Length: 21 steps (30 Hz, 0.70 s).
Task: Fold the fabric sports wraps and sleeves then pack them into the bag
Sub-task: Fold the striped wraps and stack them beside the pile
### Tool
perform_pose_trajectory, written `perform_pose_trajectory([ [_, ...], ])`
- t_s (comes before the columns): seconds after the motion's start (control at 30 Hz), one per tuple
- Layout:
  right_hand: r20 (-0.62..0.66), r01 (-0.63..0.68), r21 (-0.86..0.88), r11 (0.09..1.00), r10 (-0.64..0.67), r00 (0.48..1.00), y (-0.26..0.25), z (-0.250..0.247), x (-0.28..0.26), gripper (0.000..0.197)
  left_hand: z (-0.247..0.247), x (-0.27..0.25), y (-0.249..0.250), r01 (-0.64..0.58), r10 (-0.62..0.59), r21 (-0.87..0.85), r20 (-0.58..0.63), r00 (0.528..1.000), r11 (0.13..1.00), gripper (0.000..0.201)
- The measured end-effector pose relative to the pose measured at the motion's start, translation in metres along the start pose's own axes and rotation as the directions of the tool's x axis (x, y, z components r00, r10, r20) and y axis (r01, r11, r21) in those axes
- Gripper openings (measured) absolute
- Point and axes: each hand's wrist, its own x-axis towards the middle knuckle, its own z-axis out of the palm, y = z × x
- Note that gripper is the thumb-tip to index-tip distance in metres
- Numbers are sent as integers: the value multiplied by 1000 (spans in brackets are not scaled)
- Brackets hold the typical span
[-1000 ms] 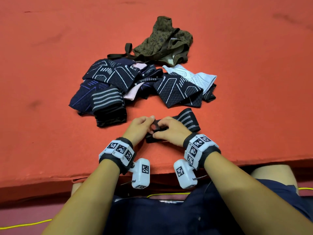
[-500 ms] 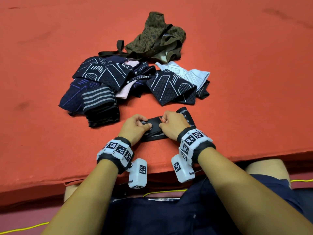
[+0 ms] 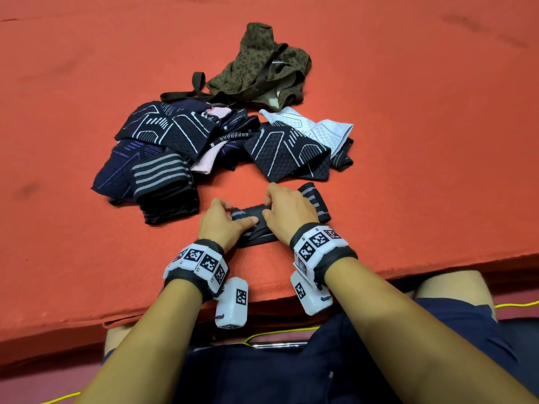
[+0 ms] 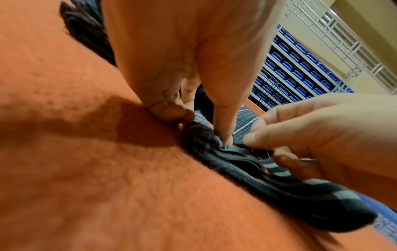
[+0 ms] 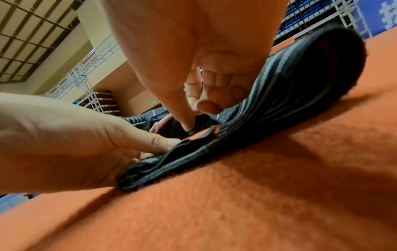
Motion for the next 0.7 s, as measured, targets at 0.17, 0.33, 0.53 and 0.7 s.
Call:
perform_pose_trajectory([
  [0.17,29,-81,39,996,80,996,10,11,0,25,-2,-2,-1,-78,77,62,25,997,995,45],
  [0.33,78,-186,184,965,174,982,14,5,4,3,-1,3,-7,-96,92,71,54,994,993,38],
  [0.53,220,-247,69,966,227,949,2,-9,9,21,0,4,-10,-95,90,76,66,994,993,35],
  [0.7,156,-230,-71,971,239,959,-4,-8,10,26,-1,2,-11,-133,129,85,55,990,988,36],
])
